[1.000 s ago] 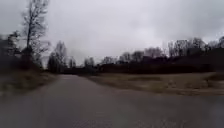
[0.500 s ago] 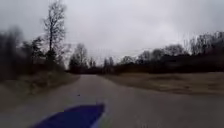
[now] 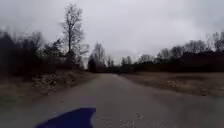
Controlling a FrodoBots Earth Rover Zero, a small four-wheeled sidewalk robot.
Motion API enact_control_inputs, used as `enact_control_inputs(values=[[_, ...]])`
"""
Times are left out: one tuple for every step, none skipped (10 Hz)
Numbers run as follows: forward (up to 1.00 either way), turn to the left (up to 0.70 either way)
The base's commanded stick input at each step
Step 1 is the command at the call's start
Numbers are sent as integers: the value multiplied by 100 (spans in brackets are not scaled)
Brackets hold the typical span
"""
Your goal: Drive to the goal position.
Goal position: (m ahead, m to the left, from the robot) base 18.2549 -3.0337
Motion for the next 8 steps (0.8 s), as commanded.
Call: enact_control_inputs(values=[[100,0],[100,0],[100,0],[100,0],[100,0],[100,-2],[100,-2],[100,-37]])
